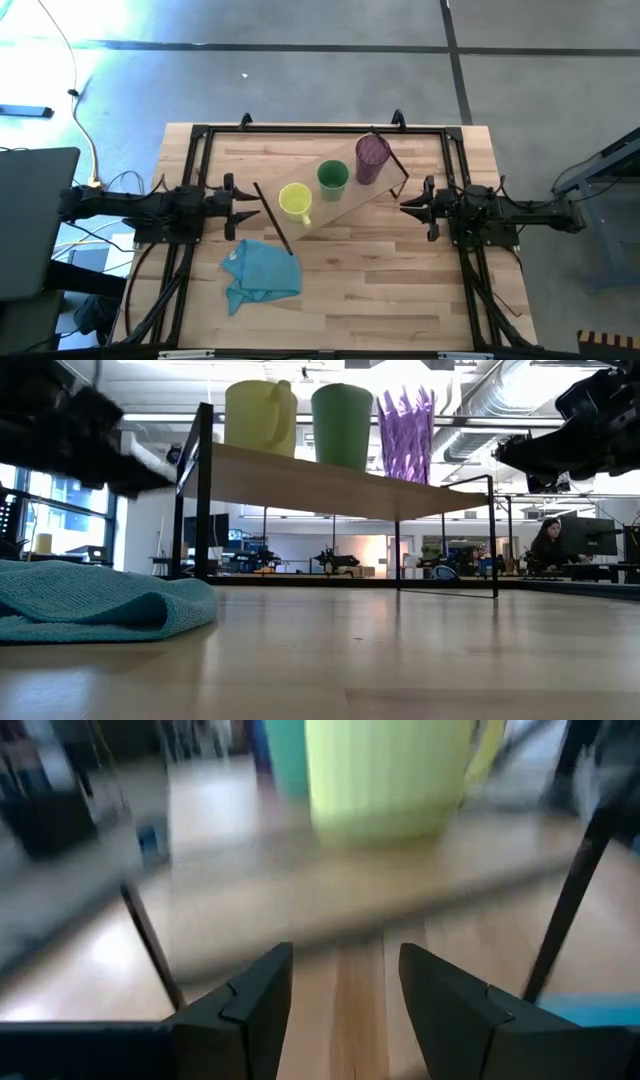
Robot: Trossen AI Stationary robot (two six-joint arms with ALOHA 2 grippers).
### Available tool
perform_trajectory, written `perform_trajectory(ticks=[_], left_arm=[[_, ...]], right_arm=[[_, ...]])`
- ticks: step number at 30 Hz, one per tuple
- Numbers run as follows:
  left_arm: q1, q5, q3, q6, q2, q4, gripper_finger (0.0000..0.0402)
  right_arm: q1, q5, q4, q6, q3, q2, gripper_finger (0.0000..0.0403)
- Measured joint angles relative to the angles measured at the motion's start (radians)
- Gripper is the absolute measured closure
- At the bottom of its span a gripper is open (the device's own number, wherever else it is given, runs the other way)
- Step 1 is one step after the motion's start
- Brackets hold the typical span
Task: Stack small to large cups/mugs on shelf
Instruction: Return to Home Position
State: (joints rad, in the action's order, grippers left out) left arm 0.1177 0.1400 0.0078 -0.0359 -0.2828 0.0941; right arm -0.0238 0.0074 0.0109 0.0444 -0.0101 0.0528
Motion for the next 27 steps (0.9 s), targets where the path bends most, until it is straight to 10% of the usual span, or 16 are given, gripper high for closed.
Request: perform_trajectory(ticks=[11,27], left_arm=[[0.0,-0.05,0.003,-0.015,0.277,-0.069,0.0229],[0.0,-0.14,0.004,0.007,0.259,-0.088,0.0229]], right_arm=[[0.0,0.0,0.0,-0.013,0.0,0.008,0.035],[0.0,0.0,-0.001,-0.044,0.0,0.031,0.035]])
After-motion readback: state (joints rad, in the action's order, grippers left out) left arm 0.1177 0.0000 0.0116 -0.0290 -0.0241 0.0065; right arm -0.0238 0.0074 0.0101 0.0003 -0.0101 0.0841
